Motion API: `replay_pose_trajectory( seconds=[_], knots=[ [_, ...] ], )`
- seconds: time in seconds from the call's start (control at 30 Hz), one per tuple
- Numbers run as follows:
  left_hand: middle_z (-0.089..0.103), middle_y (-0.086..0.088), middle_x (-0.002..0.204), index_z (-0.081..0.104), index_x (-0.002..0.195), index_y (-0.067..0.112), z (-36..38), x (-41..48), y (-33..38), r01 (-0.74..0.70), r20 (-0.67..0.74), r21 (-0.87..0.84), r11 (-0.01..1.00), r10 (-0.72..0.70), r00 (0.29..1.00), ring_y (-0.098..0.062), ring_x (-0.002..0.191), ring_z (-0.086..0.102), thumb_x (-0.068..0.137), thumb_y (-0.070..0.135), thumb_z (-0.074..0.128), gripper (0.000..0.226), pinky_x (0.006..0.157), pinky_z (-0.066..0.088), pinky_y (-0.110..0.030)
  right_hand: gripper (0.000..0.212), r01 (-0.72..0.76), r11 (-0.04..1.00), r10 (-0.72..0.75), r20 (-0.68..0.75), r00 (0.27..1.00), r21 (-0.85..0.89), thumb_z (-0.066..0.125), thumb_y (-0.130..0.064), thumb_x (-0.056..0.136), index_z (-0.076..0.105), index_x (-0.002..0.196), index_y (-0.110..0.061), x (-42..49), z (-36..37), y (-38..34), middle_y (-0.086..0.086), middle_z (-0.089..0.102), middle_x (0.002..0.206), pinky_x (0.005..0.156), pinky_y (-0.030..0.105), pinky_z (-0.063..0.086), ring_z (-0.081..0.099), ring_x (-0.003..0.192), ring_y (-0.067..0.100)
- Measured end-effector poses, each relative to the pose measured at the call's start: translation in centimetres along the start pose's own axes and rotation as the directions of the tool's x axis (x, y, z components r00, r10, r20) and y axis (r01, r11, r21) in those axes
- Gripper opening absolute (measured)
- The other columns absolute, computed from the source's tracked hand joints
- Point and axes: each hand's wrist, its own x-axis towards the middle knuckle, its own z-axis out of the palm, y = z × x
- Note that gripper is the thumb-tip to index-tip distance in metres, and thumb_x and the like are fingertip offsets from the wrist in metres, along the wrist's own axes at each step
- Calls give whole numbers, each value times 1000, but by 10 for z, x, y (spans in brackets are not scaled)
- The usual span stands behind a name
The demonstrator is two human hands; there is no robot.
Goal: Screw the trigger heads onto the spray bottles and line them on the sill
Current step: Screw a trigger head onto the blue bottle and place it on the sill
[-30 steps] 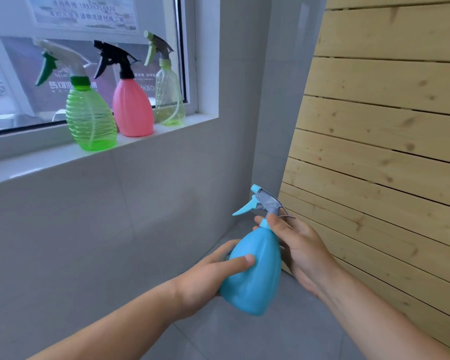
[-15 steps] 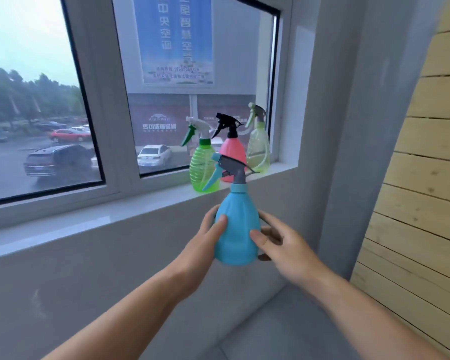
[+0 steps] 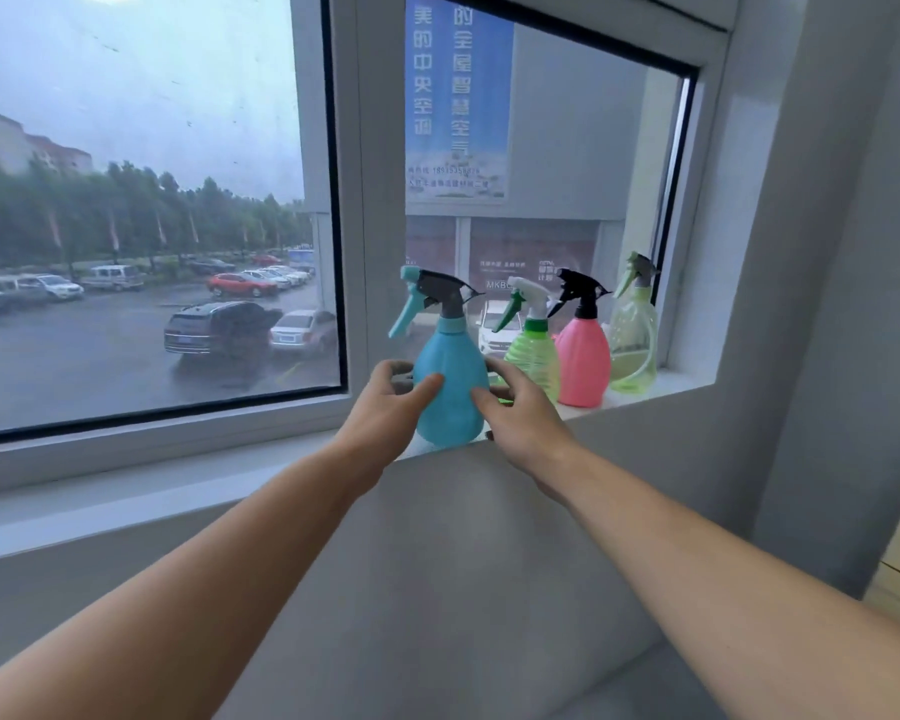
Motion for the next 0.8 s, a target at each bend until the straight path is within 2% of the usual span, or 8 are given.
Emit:
replay_pose_trajectory(
  seconds=[0.1,0.2,0.37,0.53,0.67,0.8],
  knots=[
    [67,-10,127,50,138,14,0,9,-3,11,-4,19,1000,-11,1000,-23,111,68,100,34,63,44,96,53,-36,41,-27,1000,27,-22,999,-3,53,-23,98,51,139,-28,10,6,6,5,67,120,66,18,47,62,87,3],
    [68,-13,128,52,137,15,3,17,-7,16,-24,29,999,-16,1000,-27,114,69,99,33,65,45,102,56,-43,43,-47,999,46,-45,998,-15,54,-23,97,51,139,-30,16,7,12,6,68,123,75,24,50,65,93,12],
    [67,-15,131,52,142,15,7,25,-13,20,-67,18,1000,-19,998,-29,115,70,98,34,67,51,103,57,-46,48,-51,998,50,-44,998,-22,53,-26,98,45,145,-30,26,10,22,6,67,125,89,33,54,67,101,16],
    [67,-12,133,53,145,18,7,32,-14,14,-92,55,998,-9,996,-27,116,69,96,37,68,54,104,56,-44,52,-51,998,49,-46,998,-35,53,-28,97,42,147,-32,36,14,26,6,66,128,98,40,53,66,111,20],
    [66,-12,137,53,146,18,8,37,-18,15,-99,45,999,-11,995,-27,118,68,96,36,68,54,105,56,-44,53,-63,998,63,-27,998,-20,52,-34,97,40,148,-34,41,16,31,7,68,127,98,40,53,67,110,20],
    [66,-13,135,52,146,17,9,38,-19,5,-99,27,1000,-2,995,-27,118,68,97,34,68,54,102,57,-41,57,-44,999,44,-6,999,-22,53,-36,96,35,150,-36,41,16,34,4,64,134,103,40,51,64,117,18]
  ],
)
